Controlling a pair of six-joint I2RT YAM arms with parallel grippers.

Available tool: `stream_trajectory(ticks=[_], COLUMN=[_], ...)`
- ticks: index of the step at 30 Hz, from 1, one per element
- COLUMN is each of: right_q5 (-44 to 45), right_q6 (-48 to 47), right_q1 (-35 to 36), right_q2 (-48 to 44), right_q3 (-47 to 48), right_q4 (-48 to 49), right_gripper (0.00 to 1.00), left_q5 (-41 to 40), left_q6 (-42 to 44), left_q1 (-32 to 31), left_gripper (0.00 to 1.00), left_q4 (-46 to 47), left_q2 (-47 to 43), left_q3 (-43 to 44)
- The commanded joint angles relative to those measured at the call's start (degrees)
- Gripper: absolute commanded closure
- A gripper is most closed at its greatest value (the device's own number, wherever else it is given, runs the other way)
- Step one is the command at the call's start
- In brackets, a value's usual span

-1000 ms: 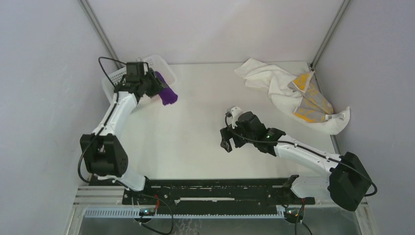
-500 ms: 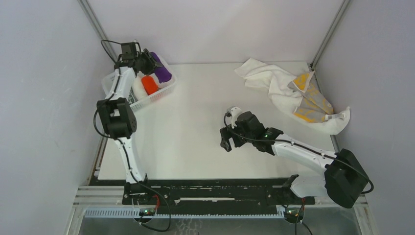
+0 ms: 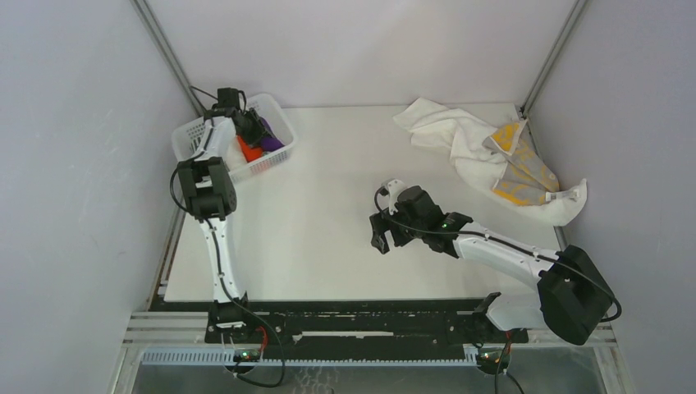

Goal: Roll the towels
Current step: Place the towel in the bin.

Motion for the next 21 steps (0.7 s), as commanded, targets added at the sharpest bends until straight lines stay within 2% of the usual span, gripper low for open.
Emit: stream_trajectory(ticks=[1, 9, 13, 21], right_q5=[0.1, 1.2, 1.8, 2.9], right_q6=[1.1, 1.3, 1.2, 1.4], right_q1=[-0.4, 0.5, 1.1, 2.1], right_q2=[0.1, -0.1, 0.0, -1.5], right_q3=[0.0, -0.3, -0.3, -0.4], right_q4=[0.5, -0.1, -0.3, -0.8], right_gripper=[0.16, 0.16, 0.16, 0.17], left_q5=[-7.0, -13.1, -13.6, -11.8], left_q6=[3.6, 8.5, 8.5, 8.0], left_q1=[0.0, -3.2, -3.6, -3.7], left_gripper=[0.57, 0.47, 0.42, 0.30], left_q4=[-4.3, -7.4, -9.1, -6.8], left_q2=[0.0, 3.8, 4.8, -1.0], left_q3=[4.3, 9.6, 11.0, 7.9])
